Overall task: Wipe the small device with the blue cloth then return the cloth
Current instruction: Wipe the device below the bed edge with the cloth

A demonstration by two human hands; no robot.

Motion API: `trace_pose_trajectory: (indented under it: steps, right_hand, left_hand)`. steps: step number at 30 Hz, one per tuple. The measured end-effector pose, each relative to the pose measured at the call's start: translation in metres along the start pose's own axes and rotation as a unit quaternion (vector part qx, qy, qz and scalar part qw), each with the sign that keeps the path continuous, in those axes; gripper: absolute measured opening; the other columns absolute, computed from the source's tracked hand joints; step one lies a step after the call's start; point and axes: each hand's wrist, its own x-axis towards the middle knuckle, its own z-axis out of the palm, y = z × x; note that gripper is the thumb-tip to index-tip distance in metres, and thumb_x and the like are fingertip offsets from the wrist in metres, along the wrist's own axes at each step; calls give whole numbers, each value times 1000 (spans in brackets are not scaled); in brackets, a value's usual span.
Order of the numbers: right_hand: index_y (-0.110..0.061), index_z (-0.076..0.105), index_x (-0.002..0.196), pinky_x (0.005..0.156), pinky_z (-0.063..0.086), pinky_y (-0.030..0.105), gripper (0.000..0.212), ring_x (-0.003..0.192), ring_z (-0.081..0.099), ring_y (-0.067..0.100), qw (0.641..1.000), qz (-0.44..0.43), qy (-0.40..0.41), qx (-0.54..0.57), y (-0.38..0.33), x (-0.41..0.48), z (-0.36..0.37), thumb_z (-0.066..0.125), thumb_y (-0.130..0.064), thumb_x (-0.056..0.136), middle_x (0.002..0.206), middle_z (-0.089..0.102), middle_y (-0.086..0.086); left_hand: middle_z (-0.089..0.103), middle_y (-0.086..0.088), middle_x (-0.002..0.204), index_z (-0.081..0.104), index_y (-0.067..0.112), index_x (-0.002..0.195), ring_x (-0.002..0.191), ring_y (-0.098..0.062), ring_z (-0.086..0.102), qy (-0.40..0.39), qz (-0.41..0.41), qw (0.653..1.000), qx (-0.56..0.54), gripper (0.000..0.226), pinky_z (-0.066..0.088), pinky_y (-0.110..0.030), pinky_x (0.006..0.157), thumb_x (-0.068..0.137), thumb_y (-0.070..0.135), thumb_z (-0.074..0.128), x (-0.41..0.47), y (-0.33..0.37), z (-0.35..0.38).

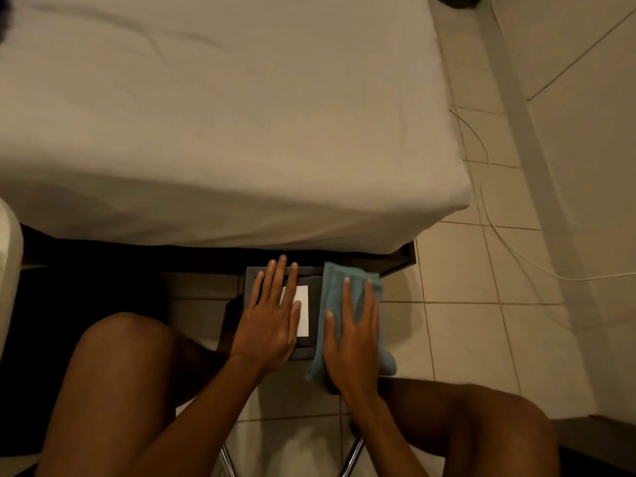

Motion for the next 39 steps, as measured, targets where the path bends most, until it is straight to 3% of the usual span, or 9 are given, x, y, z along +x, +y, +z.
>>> trace_pose_trajectory:
  steps: [3, 8, 12, 15, 19, 23, 27, 31, 39]
  right_hand:
    - [-35, 2, 158, 116, 28, 51, 66, 149, 21, 32, 1000, -4, 18, -12, 5, -25, 4, 28, -53, 100, 164, 11, 13]
    - [-22, 3, 160, 120, 22, 52, 71, 151, 19, 34, 994, -11, 23, -108, 4, 25, 17, 36, -45, 102, 165, 14, 18]
    - [-18, 6, 160, 123, 15, 55, 64, 154, 5, 33, 990, -25, -32, -133, 13, -25, 15, 18, -47, 104, 167, 3, 16]
    - [-26, 0, 160, 122, 15, 54, 65, 154, 8, 33, 994, -34, -17, -106, 11, -8, 14, 19, -49, 103, 167, 4, 16]
    - [-31, -1, 160, 124, 6, 48, 63, 155, -4, 23, 996, -54, -11, -70, 8, 33, 3, 16, -52, 102, 168, -3, 5]
    - [-22, 15, 160, 119, 17, 54, 62, 153, 15, 33, 994, -39, -13, -106, 14, -5, 19, 18, -49, 103, 167, 6, 12]
    - [-33, 1, 159, 122, 11, 55, 64, 155, -1, 25, 994, -38, 3, -100, 17, 29, 16, 21, -52, 102, 168, -3, 4]
    - [-35, 3, 159, 123, 5, 50, 61, 154, -9, 17, 996, -35, 13, -83, 4, 23, 7, 7, -56, 101, 168, -4, 0]
    - [-32, 8, 160, 124, 7, 51, 59, 155, -3, 24, 994, 1, 36, -101, -10, 40, 10, 17, -47, 103, 169, 2, 4]
  left_hand:
    - [-12, -11, 166, -5, 12, 157, 154, -23, -12, -5, 0, 1000, -1, 63, 3, -42, 123, 105, 37, 19, 0, 0, -1]
    - [-12, -10, 166, -5, 13, 157, 154, -23, -11, -6, -2, 1000, -2, 63, 0, -39, 123, 104, 40, 14, 1, 1, -1]
    - [-8, -11, 166, -1, 12, 158, 154, -23, -8, -4, 4, 1000, -6, 62, 2, -39, 123, 104, 38, 18, -2, 0, -4]
    - [-7, -11, 166, 0, 12, 158, 154, -24, -8, 2, 10, 1000, -10, 62, 5, -40, 123, 104, 38, 17, -1, 0, -3]
    - [-9, -10, 166, 0, 13, 158, 154, -23, -9, 5, 7, 1000, -13, 62, 6, -40, 123, 104, 39, 17, 0, 0, 1]
    - [-10, -8, 166, -1, 14, 158, 154, -23, -8, 0, 3, 1000, -20, 63, 8, -41, 122, 104, 39, 19, -1, -2, 3]
    - [-5, -7, 167, 2, 16, 158, 154, -23, -5, 3, 1, 1000, -22, 63, 10, -39, 121, 104, 40, 21, 0, -1, 1]
    - [-6, -5, 167, -1, 18, 158, 154, -21, -6, 15, 8, 999, -30, 62, 7, -37, 121, 104, 41, 19, 1, -3, 1]
    - [-4, -9, 167, 3, 13, 158, 154, -23, -3, 7, 9, 1000, -11, 63, 11, -40, 122, 104, 38, 24, 3, -3, 1]
